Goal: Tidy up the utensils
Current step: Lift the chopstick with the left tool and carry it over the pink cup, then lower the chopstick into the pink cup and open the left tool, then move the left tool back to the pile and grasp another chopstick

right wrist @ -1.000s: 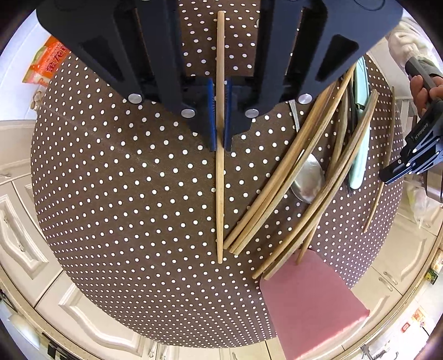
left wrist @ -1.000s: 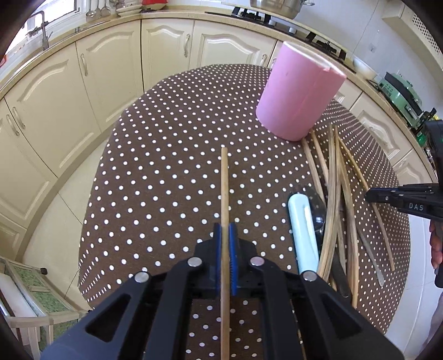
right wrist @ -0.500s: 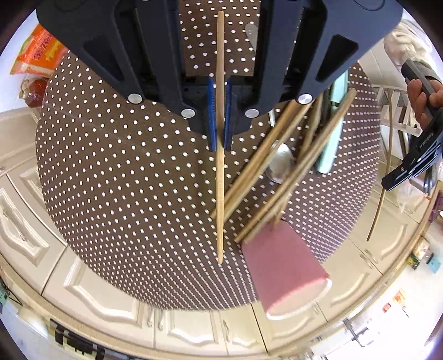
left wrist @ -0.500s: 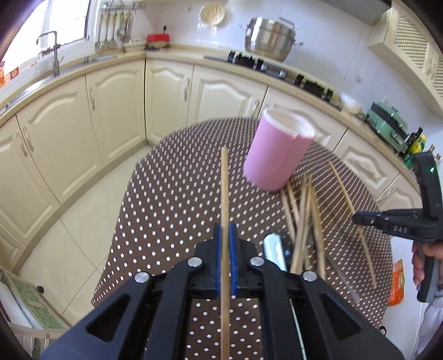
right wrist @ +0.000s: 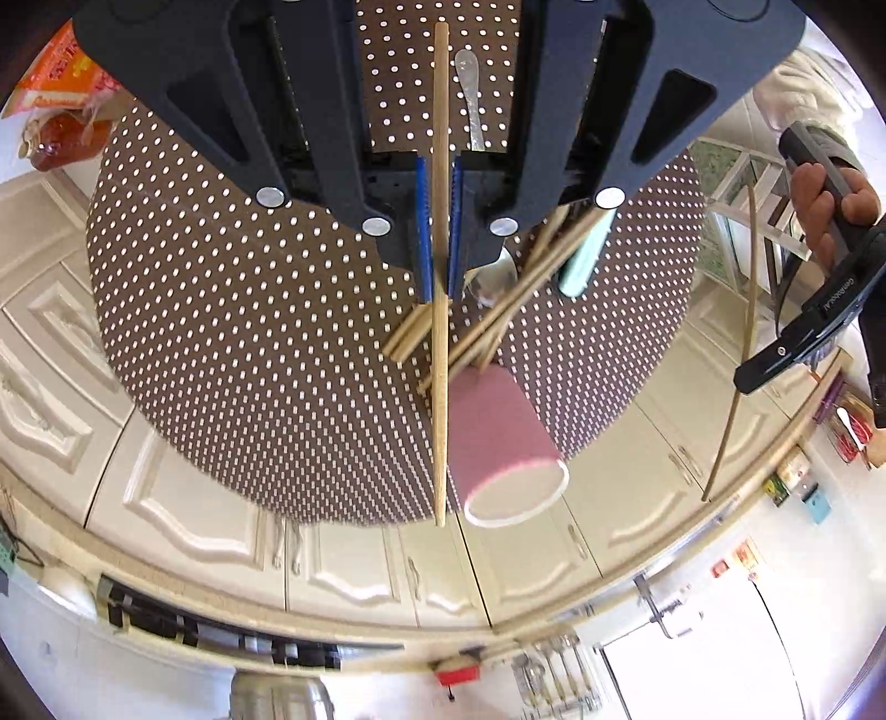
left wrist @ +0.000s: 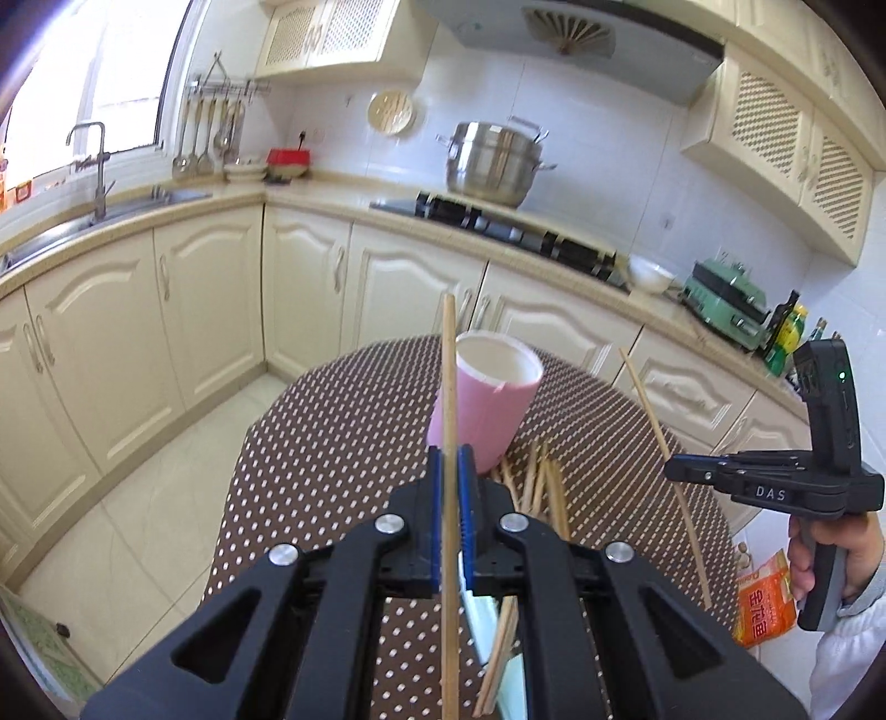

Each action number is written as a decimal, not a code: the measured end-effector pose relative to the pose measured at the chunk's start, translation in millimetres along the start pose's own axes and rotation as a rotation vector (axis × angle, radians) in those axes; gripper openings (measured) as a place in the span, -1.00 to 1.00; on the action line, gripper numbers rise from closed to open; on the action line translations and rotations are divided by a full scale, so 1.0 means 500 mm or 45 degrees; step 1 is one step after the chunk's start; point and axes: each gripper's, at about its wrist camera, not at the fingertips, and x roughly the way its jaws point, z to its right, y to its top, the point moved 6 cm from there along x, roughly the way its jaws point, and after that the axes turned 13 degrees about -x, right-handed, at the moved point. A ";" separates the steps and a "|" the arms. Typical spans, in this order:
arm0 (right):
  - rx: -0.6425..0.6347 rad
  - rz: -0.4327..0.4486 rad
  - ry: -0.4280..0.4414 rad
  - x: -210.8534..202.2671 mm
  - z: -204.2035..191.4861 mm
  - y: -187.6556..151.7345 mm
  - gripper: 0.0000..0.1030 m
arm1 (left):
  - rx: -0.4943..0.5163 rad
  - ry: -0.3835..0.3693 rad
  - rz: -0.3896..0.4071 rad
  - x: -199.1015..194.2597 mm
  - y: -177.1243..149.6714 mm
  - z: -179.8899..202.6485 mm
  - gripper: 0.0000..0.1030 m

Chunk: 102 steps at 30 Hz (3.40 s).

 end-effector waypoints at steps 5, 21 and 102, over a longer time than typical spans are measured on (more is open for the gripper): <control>-0.013 0.092 0.017 -0.034 -0.015 0.026 -0.88 | 0.029 -0.045 0.077 -0.003 0.023 0.037 -0.89; -0.015 0.369 0.022 -0.037 -0.051 0.147 -0.88 | 0.040 -0.237 0.287 0.013 0.107 0.127 -0.89; 0.066 0.478 -0.283 0.053 -0.072 0.055 0.15 | 0.135 -0.062 -0.264 0.150 -0.024 0.052 0.22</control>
